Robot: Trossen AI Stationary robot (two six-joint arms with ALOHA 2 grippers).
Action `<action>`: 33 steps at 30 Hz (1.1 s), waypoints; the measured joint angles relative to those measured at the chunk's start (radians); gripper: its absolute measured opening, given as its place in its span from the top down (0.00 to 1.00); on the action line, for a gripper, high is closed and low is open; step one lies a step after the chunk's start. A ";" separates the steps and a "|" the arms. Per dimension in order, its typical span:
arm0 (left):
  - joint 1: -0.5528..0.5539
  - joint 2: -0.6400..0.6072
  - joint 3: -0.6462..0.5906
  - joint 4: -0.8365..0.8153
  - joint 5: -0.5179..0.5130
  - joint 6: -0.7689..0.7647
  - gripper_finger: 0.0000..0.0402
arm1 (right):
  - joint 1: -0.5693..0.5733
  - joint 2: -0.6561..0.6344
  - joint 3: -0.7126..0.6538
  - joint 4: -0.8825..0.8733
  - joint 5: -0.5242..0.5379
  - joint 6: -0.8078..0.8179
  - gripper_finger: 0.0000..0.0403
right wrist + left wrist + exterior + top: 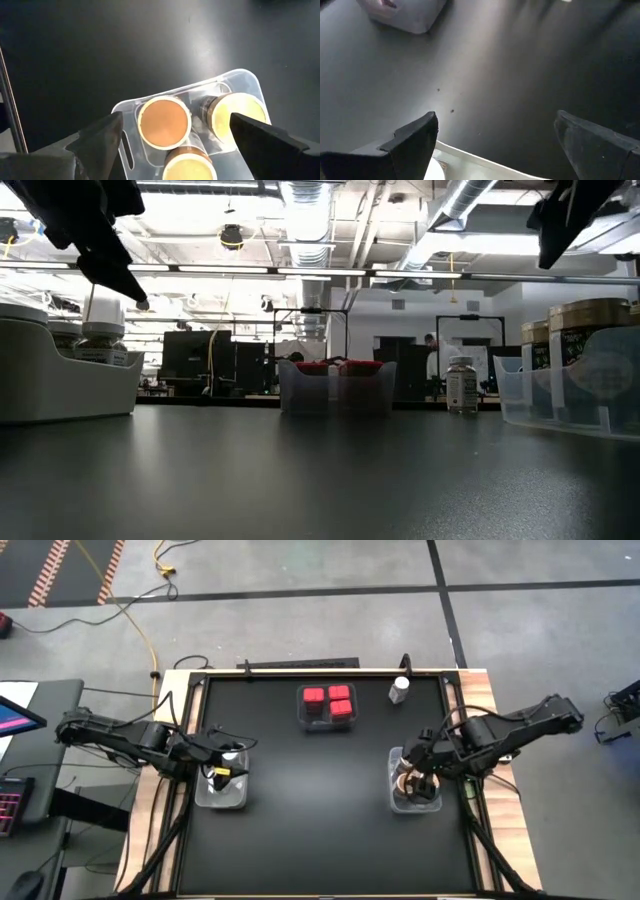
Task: Sort spices by type
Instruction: Put the white seasoning bottle into the white bin
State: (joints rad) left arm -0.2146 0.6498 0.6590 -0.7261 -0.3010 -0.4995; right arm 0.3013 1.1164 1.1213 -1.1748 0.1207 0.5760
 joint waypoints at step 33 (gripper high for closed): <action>0.006 0.000 0.000 0.004 -0.120 -0.016 0.04 | -0.838 0.229 0.366 0.131 -0.019 -0.757 0.03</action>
State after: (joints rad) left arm -0.2081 0.6498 0.6590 -0.7219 -0.4207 -0.5159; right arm -0.5370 1.3452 1.4870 -1.0440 0.1019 -0.1812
